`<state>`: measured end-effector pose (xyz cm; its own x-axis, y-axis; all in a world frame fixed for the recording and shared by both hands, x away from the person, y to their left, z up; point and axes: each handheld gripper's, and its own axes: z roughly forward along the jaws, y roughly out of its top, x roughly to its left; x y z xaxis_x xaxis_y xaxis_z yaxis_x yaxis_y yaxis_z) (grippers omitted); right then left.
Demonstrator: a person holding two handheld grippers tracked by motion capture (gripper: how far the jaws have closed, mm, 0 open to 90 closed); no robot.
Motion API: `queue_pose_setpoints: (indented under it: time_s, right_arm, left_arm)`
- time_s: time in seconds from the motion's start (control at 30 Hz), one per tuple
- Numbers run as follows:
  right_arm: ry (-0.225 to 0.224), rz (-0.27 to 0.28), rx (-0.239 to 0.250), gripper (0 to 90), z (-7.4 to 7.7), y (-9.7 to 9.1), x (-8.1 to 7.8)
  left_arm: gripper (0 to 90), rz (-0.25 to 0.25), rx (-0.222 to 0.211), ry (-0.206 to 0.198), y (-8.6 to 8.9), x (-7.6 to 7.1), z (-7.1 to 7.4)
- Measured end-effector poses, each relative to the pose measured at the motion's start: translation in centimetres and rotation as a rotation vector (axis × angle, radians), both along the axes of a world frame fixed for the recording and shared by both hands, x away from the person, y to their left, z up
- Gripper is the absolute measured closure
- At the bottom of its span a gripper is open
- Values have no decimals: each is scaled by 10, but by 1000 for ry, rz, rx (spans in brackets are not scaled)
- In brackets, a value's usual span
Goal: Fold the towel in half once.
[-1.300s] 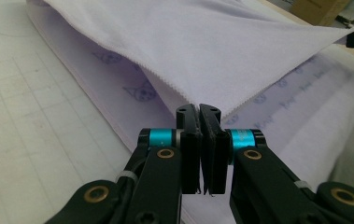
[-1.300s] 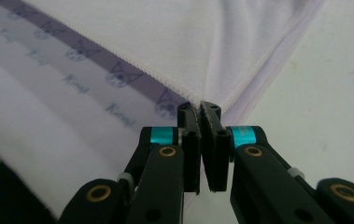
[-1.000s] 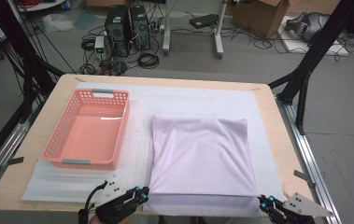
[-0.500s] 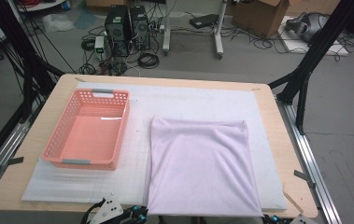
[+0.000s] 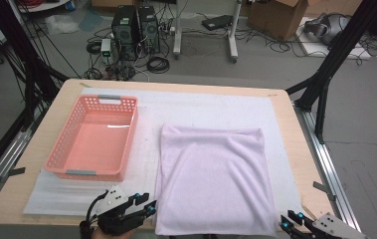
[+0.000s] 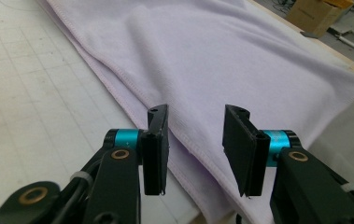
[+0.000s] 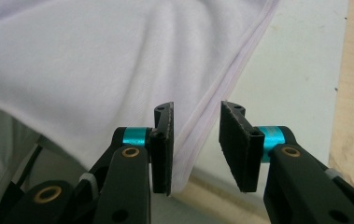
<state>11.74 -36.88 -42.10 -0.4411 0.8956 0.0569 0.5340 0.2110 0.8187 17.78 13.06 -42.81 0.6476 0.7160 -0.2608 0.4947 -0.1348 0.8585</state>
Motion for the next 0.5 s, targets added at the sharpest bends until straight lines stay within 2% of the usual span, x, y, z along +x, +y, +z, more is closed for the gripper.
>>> queue_pose_setpoints:
  time_s: [0.23, 0.5]
  right_arm:
    - [12, 10, 0, 658, -4, -5, 36]
    - [17, 1, 22, 646, -7, -13, 92]
  left_arm:
    - [588, 11, -9, 13, -9, 33, -2]
    - [538, 39, 12, 35, -21, 79, -6]
